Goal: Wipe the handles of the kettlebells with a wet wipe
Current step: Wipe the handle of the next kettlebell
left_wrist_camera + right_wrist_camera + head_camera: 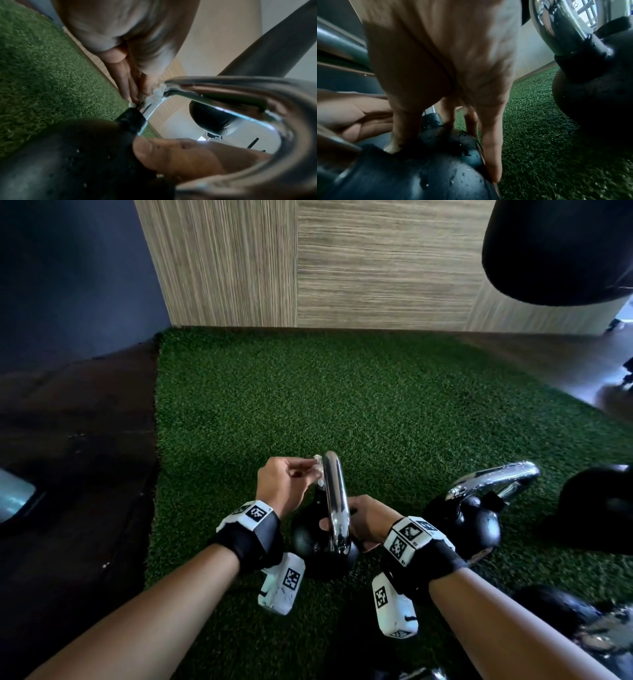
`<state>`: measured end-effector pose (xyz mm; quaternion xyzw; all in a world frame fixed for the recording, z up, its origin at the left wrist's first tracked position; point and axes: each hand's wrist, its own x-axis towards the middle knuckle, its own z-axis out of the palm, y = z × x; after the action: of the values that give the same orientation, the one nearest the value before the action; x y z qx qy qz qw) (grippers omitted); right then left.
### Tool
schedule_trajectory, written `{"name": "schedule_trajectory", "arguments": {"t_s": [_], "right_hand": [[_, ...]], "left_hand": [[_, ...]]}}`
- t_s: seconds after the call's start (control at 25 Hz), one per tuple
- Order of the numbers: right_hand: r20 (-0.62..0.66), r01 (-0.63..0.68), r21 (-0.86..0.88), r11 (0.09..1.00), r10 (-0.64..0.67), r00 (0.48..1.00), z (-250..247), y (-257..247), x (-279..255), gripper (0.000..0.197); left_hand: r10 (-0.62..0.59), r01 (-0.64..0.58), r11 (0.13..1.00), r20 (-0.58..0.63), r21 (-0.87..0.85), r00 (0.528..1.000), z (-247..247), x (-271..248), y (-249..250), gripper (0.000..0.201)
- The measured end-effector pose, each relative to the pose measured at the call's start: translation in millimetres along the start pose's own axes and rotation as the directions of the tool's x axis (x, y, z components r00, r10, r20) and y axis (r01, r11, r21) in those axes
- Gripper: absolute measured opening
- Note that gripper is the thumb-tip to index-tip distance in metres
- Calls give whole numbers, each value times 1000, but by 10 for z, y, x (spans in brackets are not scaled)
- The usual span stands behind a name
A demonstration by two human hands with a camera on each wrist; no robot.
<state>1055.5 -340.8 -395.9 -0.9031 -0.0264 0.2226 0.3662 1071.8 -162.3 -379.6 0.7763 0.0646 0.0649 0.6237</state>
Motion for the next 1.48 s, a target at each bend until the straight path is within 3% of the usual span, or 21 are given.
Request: {"name": "schedule_trajectory", "arguments": {"t_s": [0.16,0.24,0.32,0.44,0.56,0.64,0.76,0.84,0.92,0.96,1.04,1.12,1.32,1.48], "right_hand": [[45,13,70,997,-17,999,-54,-57,-70,20],[70,14,123,992,-23,997,-60,-80,-105,26],[47,3,111,994,-9,999,-63,-102,-130,22],[64,21,230,973,-36,997,-62,-133,-165,22],[73,23,336,941,-51,996,-84,-97,-205,32],[81,28,353,935,-60,995,-79,-76,-184,35],[83,23,265,964,-46,996,-108,-54,-91,31],[76,18,230,973,-36,996,-111,-15,-68,30],[71,27,253,967,-47,996,-78,20,-74,31],[71,42,302,952,-67,995,-62,36,-77,33],[80,45,372,927,-80,994,-45,46,-79,38],[96,36,337,941,-72,993,-46,42,-65,38],[87,13,219,976,-33,996,-55,23,-63,28],[27,31,181,983,-36,999,-23,-54,-145,31]], "left_hand": [[39,-11,927,69,-375,997,-13,-129,40,19],[38,29,886,135,-463,990,-67,-187,30,27],[17,73,878,183,-473,983,-102,-182,56,21],[-36,125,891,206,-437,978,-155,-183,131,13],[-38,181,911,360,-372,932,-237,-245,164,26],[6,113,955,399,-274,917,-297,-292,173,35],[21,65,969,338,-240,941,-319,-428,183,36],[-10,131,957,421,-259,907,-319,-560,180,28],[63,33,981,473,-192,879,-363,-662,146,26],[113,-50,988,461,-146,880,-384,-708,140,27],[155,-105,985,416,-140,896,-407,-801,96,28],[163,-104,982,430,-158,888,-398,-911,13,24],[284,-287,957,356,-47,890,-368,-1060,-190,10],[235,-268,962,330,56,914,-341,-1097,-365,14]]}}
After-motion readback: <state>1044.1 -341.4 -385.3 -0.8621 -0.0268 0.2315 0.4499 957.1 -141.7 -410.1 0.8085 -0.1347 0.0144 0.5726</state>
